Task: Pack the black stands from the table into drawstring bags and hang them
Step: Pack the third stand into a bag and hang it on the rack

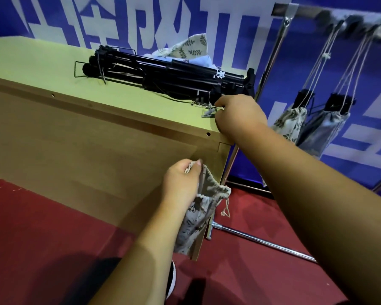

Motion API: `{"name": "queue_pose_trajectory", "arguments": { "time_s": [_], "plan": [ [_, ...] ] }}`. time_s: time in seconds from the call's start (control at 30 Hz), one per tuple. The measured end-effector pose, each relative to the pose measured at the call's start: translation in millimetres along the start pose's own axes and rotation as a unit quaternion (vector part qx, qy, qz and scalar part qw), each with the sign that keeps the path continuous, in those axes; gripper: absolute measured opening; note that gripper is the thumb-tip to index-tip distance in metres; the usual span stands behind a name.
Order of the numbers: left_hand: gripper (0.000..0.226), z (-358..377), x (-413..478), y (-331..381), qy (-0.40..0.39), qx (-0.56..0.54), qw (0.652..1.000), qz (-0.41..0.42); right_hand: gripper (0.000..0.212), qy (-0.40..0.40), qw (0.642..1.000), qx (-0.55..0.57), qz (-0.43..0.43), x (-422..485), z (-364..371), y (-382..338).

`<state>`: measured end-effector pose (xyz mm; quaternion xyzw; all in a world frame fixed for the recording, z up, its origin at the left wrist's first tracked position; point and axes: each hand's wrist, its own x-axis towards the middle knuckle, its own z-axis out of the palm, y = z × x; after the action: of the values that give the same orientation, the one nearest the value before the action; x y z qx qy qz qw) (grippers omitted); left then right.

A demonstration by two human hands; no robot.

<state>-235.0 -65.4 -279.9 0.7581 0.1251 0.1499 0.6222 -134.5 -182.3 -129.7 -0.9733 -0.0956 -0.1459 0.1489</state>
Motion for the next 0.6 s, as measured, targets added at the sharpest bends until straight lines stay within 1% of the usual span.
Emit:
{"name": "queue_pose_trajectory", "arguments": {
  "time_s": [0.13,0.2,0.33,0.47,0.53,0.6],
  "plan": [
    [0.044,6.2,0.9,2.1,-0.005,-0.009,1.0,-0.014,0.045,-0.009,0.999,-0.051,0.0,2.7,2.3,-2.5],
    [0.046,8.8,1.2,3.0,-0.005,-0.007,1.0,-0.014,0.041,0.0,0.999,-0.048,-0.008,3.3,4.1,-0.6],
    [0.045,11.4,-0.4,3.7,-0.008,0.0,1.0,-0.027,0.024,0.033,0.999,0.022,-0.016,1.1,9.2,5.7],
    [0.046,13.3,-2.6,5.6,-0.004,0.002,0.999,-0.04,0.013,0.047,0.987,0.156,0.01,-1.9,12.5,13.4],
    [0.047,15.0,-3.7,7.8,0.001,0.003,0.999,-0.046,0.01,0.038,0.978,0.2,0.034,-2.5,13.0,16.2],
    [0.048,17.8,-4.8,10.2,-0.001,0.001,0.999,-0.05,0.011,0.019,0.975,0.215,0.048,-0.6,12.6,16.1]
  ]
}}
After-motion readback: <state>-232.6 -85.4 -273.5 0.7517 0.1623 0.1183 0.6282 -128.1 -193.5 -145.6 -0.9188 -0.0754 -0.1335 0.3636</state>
